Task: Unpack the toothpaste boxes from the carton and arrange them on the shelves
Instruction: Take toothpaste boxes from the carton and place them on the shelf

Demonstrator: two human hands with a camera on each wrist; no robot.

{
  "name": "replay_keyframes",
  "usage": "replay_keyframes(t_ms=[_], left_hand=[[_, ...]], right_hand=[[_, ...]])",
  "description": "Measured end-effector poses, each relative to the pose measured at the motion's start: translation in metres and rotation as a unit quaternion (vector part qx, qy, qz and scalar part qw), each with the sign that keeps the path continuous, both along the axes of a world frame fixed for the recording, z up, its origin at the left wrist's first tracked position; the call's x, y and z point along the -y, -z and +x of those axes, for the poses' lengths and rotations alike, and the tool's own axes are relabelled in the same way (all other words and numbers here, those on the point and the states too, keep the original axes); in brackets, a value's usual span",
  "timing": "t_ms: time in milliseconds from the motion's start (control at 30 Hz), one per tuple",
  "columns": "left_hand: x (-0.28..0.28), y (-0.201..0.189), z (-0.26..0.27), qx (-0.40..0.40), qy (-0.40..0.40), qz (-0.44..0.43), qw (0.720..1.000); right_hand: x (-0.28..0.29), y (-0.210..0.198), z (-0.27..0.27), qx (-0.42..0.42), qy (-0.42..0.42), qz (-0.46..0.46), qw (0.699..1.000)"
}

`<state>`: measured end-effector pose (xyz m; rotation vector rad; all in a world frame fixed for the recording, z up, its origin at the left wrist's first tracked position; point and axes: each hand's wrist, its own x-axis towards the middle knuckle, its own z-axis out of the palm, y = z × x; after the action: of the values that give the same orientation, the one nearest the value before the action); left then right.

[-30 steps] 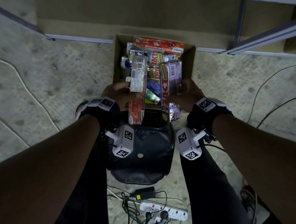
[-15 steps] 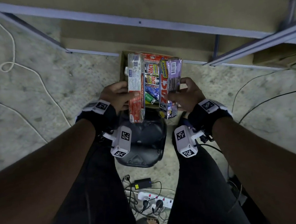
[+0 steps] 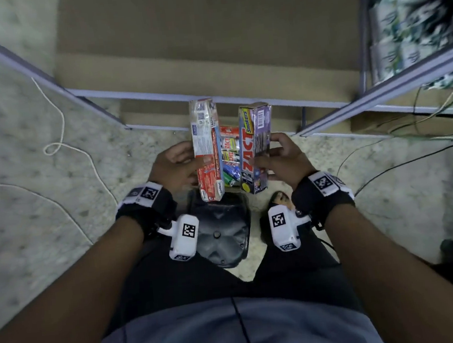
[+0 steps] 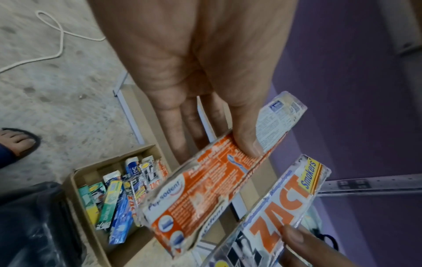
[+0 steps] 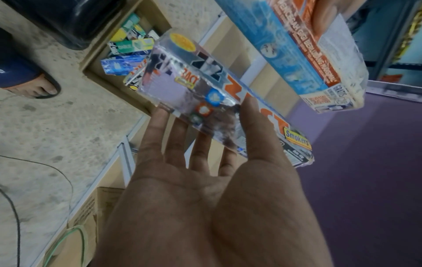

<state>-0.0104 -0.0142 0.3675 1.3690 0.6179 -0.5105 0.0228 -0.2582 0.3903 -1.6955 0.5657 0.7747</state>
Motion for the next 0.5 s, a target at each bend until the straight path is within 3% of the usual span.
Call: replay_keyframes(t_ms=[500], left_hand=[[-0.019,-0.133,0.053,0.208,0.072,0.012,0.975]], right_hand=[[-0.005,-0.139,0.025,0.162,0.007,0.069,0.984]])
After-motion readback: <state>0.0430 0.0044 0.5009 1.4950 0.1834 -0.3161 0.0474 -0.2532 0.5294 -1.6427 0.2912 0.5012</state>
